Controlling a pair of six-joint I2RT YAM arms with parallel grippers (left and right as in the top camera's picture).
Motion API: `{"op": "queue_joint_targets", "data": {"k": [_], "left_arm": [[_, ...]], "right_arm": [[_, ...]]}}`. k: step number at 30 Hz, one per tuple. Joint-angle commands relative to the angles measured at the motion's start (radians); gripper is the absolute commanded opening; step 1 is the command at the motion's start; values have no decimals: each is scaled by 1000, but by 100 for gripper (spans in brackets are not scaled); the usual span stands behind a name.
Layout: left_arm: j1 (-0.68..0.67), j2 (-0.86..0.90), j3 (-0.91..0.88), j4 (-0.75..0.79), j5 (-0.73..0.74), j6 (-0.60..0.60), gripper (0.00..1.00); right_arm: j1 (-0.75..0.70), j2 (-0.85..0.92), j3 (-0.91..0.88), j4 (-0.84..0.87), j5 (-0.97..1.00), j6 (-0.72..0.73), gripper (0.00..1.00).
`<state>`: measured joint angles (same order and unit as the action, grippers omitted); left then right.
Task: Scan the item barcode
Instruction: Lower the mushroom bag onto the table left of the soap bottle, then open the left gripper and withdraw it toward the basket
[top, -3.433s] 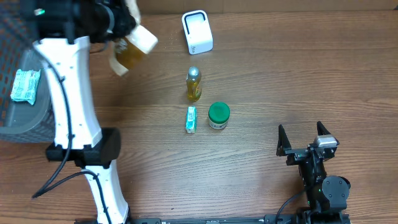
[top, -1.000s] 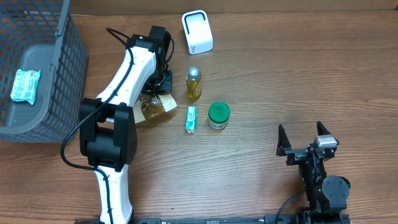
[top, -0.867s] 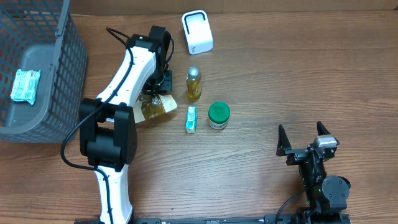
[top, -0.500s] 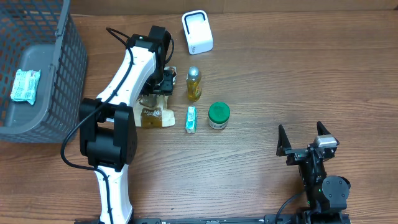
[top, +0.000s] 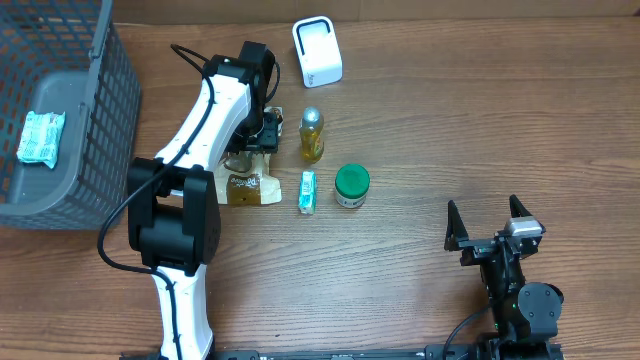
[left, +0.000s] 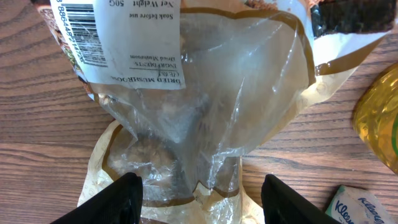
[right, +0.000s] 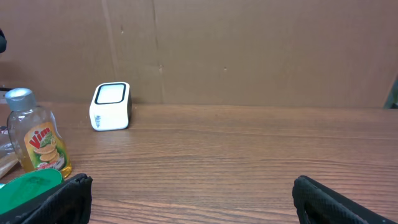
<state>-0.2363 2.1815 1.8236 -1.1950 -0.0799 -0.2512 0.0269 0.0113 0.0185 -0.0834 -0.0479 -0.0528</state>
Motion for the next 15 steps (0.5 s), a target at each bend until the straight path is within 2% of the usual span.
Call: {"op": "queue_joint_targets", "data": {"k": [1,6,10,15], "left_arm": [[-6,-10,-8,2,-5,8,63],[-6,-11,-8,-8,-5,13,65],[-6,-11,16,-30,-6,66,66],[8,-20,179,-85,-10,72,68]], "right_arm": [[5,-5,-11,2,2,-1,100],[5,-5,-11,2,2,-1,100],[5,-5,-11,2,2,-1,100],[5,-5,-11,2,2,-1,100]]}}
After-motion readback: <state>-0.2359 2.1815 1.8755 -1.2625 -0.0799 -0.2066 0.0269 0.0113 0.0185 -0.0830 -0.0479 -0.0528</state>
